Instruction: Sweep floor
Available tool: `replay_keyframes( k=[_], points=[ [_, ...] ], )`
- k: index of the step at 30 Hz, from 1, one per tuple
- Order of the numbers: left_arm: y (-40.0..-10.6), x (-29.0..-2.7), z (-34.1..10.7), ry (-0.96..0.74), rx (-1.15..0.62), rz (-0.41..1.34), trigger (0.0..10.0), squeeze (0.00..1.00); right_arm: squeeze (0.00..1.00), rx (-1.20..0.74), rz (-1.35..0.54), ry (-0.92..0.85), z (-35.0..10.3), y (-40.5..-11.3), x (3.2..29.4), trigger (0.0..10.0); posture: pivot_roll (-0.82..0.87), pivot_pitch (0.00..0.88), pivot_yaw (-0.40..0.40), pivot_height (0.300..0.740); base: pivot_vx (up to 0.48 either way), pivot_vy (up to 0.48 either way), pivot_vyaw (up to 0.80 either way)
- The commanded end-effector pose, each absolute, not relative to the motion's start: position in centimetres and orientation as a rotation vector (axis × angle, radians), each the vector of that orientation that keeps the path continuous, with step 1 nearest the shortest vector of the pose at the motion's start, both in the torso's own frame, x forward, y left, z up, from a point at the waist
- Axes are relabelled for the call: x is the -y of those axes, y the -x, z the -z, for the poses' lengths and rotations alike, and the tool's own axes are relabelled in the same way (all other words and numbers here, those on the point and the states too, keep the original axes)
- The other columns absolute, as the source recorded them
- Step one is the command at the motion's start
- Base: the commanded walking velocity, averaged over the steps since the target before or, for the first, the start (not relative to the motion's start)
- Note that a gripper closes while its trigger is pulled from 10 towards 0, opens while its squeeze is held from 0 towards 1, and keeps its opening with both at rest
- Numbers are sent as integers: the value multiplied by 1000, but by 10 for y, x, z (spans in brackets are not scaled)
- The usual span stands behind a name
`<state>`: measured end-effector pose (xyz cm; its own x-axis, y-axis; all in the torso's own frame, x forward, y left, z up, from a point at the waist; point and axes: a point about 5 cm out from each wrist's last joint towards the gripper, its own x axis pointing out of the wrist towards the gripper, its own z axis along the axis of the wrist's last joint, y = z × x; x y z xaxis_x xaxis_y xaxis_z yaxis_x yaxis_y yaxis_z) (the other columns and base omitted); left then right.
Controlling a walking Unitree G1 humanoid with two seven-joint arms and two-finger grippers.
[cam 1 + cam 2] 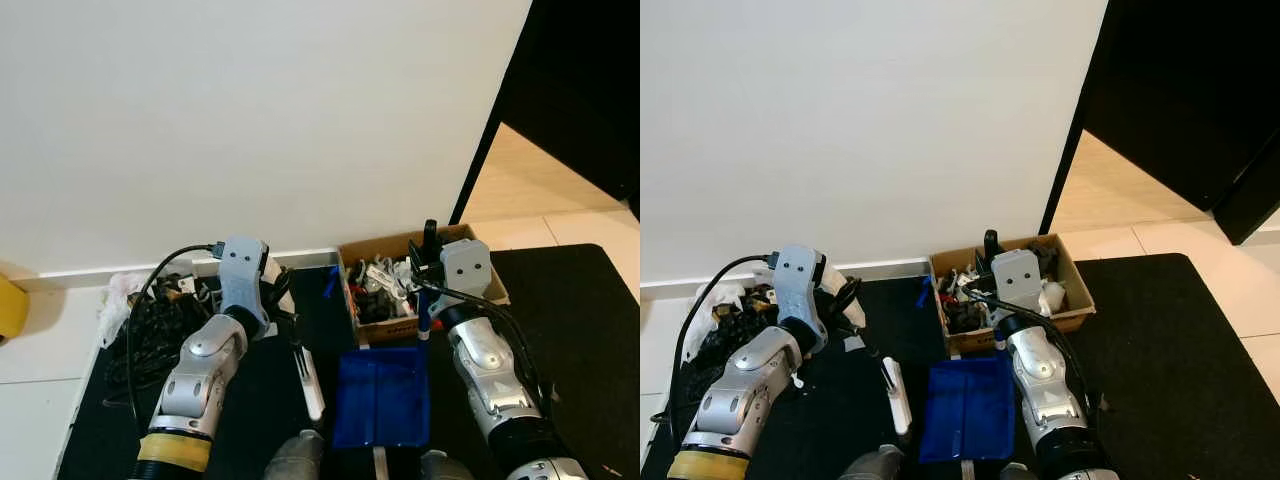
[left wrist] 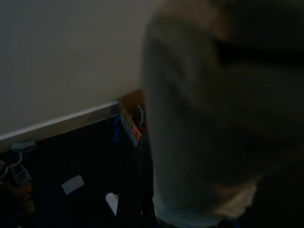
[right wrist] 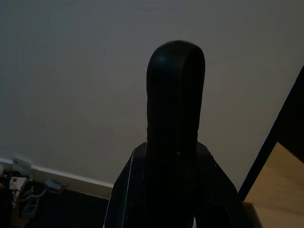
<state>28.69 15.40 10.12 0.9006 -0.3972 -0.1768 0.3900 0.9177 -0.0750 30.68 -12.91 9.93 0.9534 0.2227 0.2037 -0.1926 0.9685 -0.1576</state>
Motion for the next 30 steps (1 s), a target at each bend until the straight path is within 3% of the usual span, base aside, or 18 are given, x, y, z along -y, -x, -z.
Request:
replay_keyframes(
  k=[1,11,20,26,30],
  points=[
    [-286,-157,-101,-2,-189,415,10000,0,0,255,-209,125,-103,-307,128,10000,177,99,48,740,0,0,0],
    [-292,-155,-106,14,-91,312,10000,0,0,251,-216,110,-102,-307,123,10000,177,101,43,740,0,0,0],
    [-279,-153,-90,-73,-172,443,10000,0,0,246,-208,123,-100,-307,126,10000,180,96,46,740,0,0,0],
    [-285,-160,-93,-77,-157,403,10000,0,0,239,-198,89,-100,-307,126,10000,178,89,48,740,0,0,0],
    [-287,-149,-95,-95,-141,423,10000,0,0,234,-202,74,-99,-307,121,10000,173,89,44,740,0,0,0]
  ],
)
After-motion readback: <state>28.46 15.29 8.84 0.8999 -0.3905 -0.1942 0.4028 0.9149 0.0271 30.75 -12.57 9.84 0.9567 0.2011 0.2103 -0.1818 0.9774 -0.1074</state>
